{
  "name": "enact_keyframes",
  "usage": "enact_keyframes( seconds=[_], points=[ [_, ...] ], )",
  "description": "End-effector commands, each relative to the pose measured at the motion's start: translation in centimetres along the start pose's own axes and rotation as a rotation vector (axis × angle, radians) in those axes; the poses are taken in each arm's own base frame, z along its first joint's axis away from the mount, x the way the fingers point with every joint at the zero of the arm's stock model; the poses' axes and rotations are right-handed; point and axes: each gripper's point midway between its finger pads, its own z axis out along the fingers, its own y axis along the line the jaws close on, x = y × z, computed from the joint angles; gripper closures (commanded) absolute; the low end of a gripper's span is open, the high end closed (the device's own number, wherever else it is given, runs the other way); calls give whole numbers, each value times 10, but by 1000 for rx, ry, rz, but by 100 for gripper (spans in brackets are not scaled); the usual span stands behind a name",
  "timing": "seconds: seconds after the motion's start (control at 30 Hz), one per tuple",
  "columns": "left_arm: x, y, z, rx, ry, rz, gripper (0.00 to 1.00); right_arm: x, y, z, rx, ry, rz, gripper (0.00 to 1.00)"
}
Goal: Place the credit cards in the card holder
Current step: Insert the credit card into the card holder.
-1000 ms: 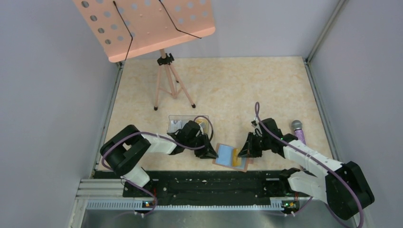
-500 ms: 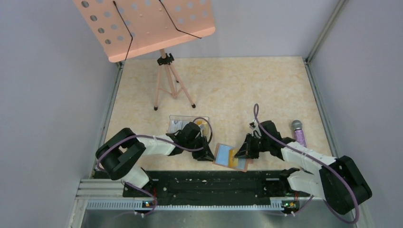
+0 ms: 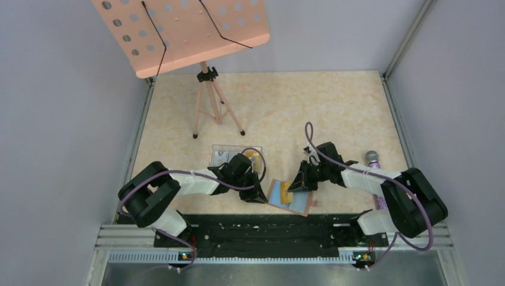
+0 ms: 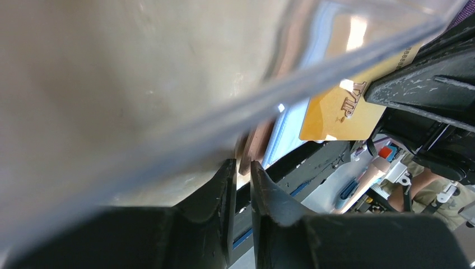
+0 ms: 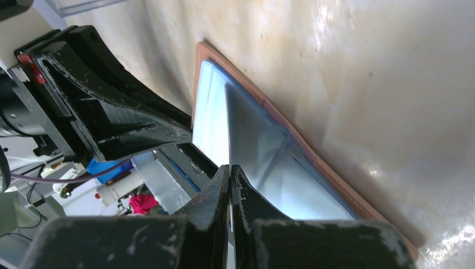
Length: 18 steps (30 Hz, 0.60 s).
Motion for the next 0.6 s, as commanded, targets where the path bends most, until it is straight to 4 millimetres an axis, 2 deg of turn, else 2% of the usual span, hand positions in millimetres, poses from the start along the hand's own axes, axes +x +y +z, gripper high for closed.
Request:
enact_keyframes(
  seconds=[0.0,0.13,0.33,0.57],
  points=[
    [9,13,-2,-60,21,-15,80,-21,17,1,-38,-14,-98,100],
    [11,13,-2,-62,18,-17,83,-23,15,0,6,0,-114,100],
    [8,16,-7,-97,-13,-1,83,-23,8,-19,98,-85,-79,100],
    [-1,12,-5,-143,-15,53,80,-9,-10,-33,128,-196,17,100]
  ],
)
